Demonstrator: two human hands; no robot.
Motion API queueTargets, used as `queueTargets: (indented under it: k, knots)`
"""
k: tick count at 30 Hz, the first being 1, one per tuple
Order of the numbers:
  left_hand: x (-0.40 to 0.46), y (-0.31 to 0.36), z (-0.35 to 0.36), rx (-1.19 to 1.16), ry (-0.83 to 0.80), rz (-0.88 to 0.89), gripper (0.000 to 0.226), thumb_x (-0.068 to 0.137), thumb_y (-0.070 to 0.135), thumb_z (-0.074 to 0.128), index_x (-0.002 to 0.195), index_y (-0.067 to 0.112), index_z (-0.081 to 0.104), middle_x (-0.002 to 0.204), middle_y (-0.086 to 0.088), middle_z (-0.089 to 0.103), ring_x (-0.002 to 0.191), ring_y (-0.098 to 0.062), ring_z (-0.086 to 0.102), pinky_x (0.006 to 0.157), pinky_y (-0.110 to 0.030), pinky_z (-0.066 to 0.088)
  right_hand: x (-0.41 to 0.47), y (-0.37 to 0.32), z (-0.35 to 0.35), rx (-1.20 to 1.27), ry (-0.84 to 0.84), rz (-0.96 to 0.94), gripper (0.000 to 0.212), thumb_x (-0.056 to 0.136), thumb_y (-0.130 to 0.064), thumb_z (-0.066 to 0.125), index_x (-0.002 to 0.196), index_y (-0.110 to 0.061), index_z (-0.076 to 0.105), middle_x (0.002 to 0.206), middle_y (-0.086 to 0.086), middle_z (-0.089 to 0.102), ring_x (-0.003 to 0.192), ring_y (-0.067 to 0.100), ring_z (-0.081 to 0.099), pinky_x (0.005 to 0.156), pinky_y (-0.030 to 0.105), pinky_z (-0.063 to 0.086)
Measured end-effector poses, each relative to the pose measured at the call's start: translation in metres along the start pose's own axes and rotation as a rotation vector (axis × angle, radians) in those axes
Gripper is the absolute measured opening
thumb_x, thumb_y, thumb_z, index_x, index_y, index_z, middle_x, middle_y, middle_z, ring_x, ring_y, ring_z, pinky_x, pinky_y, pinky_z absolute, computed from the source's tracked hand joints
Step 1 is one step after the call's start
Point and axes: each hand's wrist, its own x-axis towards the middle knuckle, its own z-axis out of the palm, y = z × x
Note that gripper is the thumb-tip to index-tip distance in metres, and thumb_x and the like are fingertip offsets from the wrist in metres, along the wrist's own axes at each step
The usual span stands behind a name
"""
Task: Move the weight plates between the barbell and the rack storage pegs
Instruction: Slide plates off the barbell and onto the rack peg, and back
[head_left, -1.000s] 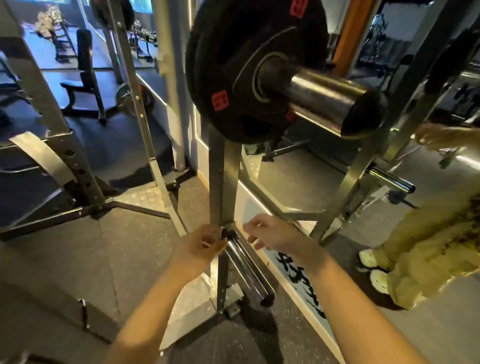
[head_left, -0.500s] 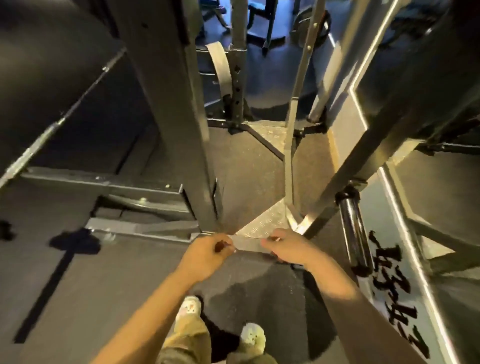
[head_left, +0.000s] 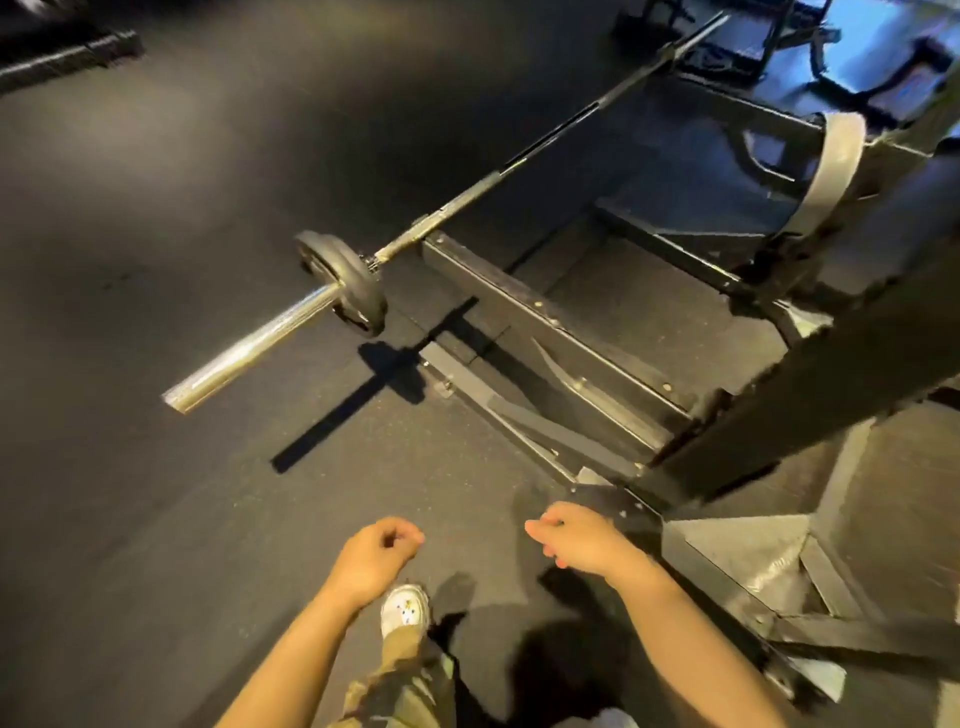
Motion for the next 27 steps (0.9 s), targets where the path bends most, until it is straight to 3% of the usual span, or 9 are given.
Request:
queueTargets:
  k: [5,9,15,18,23,27]
  knots:
    - [0.034,-0.042,-0.113,-0.106,0.160,-0.059,0.006,0.091,0.024,0.061,0.089,0.023,0.066,0.091,-0.002,0.069,0.090,-0.021,0.063,0.085,-0.031,0.048,0.037,-0.125,0.052,-0.142,-0.127,-0.126,0.026,0.092,-0.049,0.049,0.090,-0.024,0.054,0.098,-0.003,0.062,0.095,0.019,0.060,0.089,0.034,0.045]
    - [0.046,-0.056,-0.174,-0.184,0.238,-0.058,0.006,0.091,0.027,0.060,0.089,0.027,0.065,0.091,0.001,0.069,0.089,-0.018,0.064,0.087,-0.033,0.049,0.060,-0.188,0.060,-0.170,-0.086,-0.169,0.024,0.092,-0.048,0.051,0.086,-0.025,0.053,0.099,-0.002,0.064,0.091,0.017,0.061,0.084,0.033,0.046]
    - [0.043,-0.083,-0.193,-0.295,0.253,-0.127,0.010,0.095,0.025,0.055,0.097,0.023,0.064,0.095,-0.001,0.068,0.087,-0.015,0.062,0.077,-0.028,0.047,0.099,-0.254,0.060,-0.181,0.020,-0.211,0.024,0.093,-0.042,0.054,0.077,-0.024,0.048,0.092,0.003,0.062,0.084,0.021,0.058,0.082,0.034,0.045]
    - [0.050,-0.090,-0.204,-0.288,0.208,-0.167,0.010,0.094,0.023,0.057,0.100,0.019,0.064,0.098,-0.008,0.069,0.087,-0.018,0.062,0.073,-0.026,0.045,0.118,-0.284,0.062,-0.174,-0.016,-0.251,0.021,0.093,-0.040,0.054,0.085,-0.021,0.051,0.090,0.001,0.060,0.083,0.019,0.057,0.078,0.032,0.043]
    - [0.093,-0.073,-0.245,-0.220,0.243,-0.178,0.020,0.093,0.031,0.058,0.111,0.022,0.061,0.098,-0.002,0.067,0.094,-0.018,0.063,0.083,-0.031,0.046,0.158,-0.324,0.035,-0.163,0.009,-0.255,0.023,0.093,-0.040,0.054,0.102,-0.019,0.050,0.104,0.003,0.059,0.095,0.018,0.054,0.080,0.028,0.038]
    - [0.166,-0.031,-0.289,-0.075,0.276,-0.108,0.026,0.093,0.030,0.058,0.118,0.022,0.055,0.078,0.003,0.059,0.073,-0.013,0.056,0.073,-0.025,0.044,0.209,-0.364,-0.008,-0.162,0.129,-0.215,0.038,0.090,-0.049,0.054,0.115,-0.020,0.050,0.113,0.004,0.057,0.106,0.022,0.054,0.082,0.031,0.042]
